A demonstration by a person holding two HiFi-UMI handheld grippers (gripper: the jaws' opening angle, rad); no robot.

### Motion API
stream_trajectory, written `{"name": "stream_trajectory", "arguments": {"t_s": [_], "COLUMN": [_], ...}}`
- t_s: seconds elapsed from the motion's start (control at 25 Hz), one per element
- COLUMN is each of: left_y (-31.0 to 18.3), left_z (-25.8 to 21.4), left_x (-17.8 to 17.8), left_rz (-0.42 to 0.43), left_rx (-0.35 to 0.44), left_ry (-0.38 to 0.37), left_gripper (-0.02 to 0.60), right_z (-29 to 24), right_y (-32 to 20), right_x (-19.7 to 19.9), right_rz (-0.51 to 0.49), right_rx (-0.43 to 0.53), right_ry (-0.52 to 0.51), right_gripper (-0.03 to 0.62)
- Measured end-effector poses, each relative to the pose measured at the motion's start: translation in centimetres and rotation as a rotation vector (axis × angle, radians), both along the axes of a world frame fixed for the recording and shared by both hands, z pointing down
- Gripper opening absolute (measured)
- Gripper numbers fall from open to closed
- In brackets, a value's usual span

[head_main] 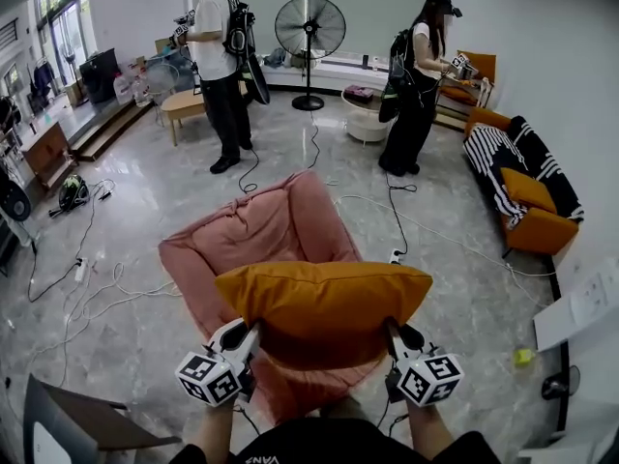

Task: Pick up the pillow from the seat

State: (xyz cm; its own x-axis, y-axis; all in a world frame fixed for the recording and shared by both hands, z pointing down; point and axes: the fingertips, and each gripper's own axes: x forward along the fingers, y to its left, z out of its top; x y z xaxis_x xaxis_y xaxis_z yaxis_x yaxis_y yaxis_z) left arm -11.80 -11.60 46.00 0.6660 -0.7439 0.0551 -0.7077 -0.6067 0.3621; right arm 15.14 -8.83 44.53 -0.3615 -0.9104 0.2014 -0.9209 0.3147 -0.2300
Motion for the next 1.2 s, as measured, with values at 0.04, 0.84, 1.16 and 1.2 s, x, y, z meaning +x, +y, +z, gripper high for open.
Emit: {"name": "stream_trajectory", "arguments": {"t_s": [0.04, 0.84, 1.16, 1.2], "left_y": [-0.1, -0.4, 0.0, 0.0], "left_z": [-0.7, -10.9, -13.3, -13.4], "left_x": [0.0, -0.3, -0.2, -0.2], "left_rz": [0.003, 0.011, 0.017, 0.018], "left_rx": [0.02, 0.215, 0.259, 0.262], "left_ry": [0.002, 0.04, 0.044, 0.044], "left_gripper": [0.055, 0.048, 0.048, 0.048], "right_z": [-0.6, -9.8, -12.0, -12.1], "right_y": [0.1, 1.1, 1.6, 1.7], "right_x": [0.0, -0.3, -0.2, -0.2], "right_rz": [0.003, 0.012, 0.018, 0.02], "right_rx": [0.014, 0.202, 0.246, 0.25], "right_ry": [-0.002, -0.021, -0.031, -0.032], "right_gripper": [0.012, 0.012, 0.014, 0.014]}}
